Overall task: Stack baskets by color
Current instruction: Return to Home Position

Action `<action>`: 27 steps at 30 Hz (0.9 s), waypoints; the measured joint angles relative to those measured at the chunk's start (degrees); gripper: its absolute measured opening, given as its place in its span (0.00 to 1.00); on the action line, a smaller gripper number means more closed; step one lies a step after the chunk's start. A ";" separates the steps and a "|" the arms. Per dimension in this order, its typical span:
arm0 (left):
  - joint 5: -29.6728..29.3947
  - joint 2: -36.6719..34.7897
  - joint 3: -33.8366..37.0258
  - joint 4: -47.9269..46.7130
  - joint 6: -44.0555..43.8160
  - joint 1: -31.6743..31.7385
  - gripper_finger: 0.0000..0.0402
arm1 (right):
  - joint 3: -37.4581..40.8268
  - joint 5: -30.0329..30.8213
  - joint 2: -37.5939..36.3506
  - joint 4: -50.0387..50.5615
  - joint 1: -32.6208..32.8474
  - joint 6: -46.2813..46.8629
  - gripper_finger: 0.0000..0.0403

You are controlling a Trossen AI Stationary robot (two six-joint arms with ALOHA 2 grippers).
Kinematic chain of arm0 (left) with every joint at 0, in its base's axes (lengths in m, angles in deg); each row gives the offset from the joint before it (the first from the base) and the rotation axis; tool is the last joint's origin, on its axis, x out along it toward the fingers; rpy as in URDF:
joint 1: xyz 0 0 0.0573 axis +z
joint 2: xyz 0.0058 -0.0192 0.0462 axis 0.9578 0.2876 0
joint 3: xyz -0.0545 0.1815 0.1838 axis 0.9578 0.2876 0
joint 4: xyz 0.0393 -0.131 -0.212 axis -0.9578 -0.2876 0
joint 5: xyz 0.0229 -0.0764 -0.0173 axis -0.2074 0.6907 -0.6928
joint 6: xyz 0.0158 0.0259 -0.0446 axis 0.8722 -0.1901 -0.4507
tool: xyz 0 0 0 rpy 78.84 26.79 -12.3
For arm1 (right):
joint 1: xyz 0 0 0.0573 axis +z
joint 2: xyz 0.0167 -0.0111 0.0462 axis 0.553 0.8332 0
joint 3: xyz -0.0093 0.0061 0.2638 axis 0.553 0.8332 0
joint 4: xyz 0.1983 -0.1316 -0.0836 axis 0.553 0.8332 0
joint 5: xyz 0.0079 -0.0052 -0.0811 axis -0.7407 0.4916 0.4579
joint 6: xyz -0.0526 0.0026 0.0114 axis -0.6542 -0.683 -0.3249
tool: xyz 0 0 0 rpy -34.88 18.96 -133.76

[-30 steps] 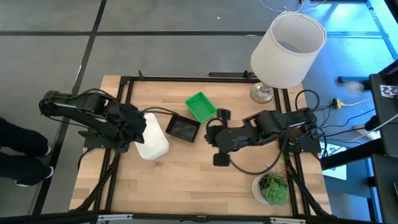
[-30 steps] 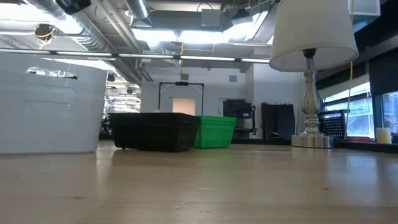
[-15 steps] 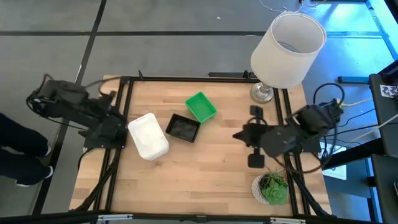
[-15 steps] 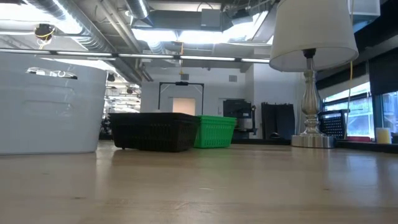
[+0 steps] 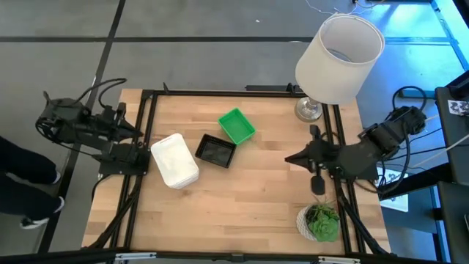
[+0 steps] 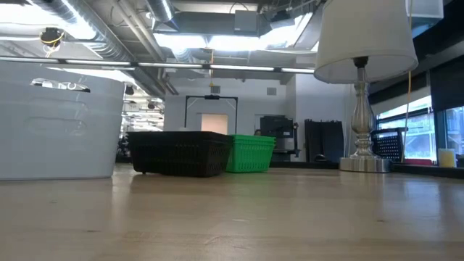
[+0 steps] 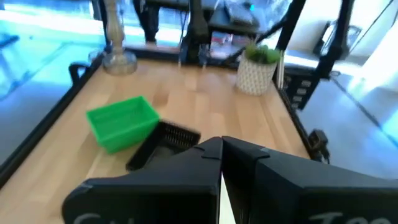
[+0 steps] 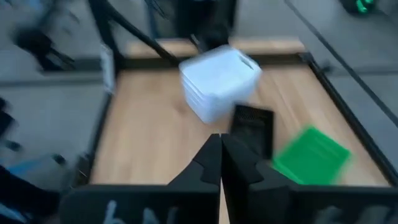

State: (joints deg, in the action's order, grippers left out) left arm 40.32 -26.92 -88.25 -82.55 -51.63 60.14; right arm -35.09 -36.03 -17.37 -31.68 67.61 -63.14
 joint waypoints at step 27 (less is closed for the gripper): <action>-4.61 -12.84 9.96 9.69 6.09 0.00 0.00 | 46.58 -15.73 -47.11 -29.94 -6.66 -10.82 0.00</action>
State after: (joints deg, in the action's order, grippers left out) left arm 35.71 -39.76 -78.29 -72.86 -45.55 60.14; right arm 11.49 -51.76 -64.48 -61.62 60.95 -73.96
